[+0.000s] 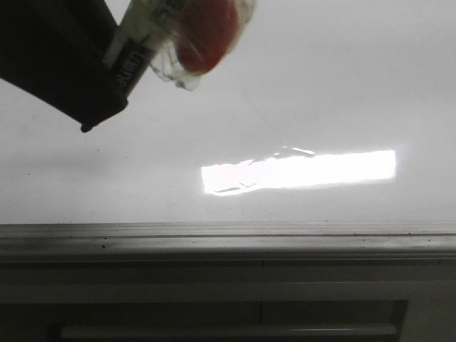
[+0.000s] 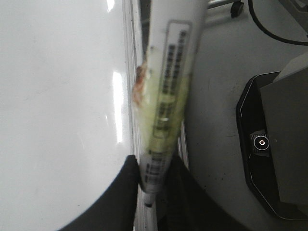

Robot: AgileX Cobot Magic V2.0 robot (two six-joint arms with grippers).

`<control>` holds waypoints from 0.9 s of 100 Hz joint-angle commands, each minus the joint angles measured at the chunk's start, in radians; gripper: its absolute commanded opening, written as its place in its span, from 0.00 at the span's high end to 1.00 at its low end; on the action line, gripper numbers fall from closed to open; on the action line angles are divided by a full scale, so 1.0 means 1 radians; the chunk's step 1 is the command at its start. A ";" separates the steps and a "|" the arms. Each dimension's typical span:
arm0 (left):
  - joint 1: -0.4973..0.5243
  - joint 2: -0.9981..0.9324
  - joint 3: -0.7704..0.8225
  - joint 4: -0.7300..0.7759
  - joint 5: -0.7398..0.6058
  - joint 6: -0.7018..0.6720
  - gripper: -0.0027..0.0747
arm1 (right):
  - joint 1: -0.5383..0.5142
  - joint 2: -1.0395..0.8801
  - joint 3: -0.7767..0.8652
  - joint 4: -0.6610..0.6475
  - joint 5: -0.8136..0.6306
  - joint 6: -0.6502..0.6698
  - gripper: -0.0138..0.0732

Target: Write number 0 on whiteboard

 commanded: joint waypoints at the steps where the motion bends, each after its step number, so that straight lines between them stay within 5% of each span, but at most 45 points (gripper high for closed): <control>1: -0.007 -0.018 -0.033 -0.014 -0.041 -0.006 0.99 | 0.064 0.049 -0.050 0.014 -0.113 -0.012 0.31; 31: -0.007 -0.018 -0.033 -0.014 -0.039 -0.006 0.99 | 0.177 0.228 -0.074 0.000 -0.251 -0.008 0.32; 45: -0.007 -0.018 -0.033 -0.014 -0.033 -0.006 0.99 | 0.177 0.268 -0.074 0.011 -0.254 0.008 0.50; 66: -0.007 -0.018 -0.033 -0.016 -0.022 -0.006 0.99 | 0.177 0.278 -0.074 0.013 -0.260 0.008 0.93; 81: -0.007 -0.018 -0.033 -0.034 -0.059 -0.077 0.98 | 0.177 0.278 -0.074 0.016 -0.245 0.008 0.92; 90: -0.007 -0.037 -0.035 -0.034 -0.098 -0.152 0.88 | 0.173 0.274 -0.072 0.016 -0.243 0.008 0.92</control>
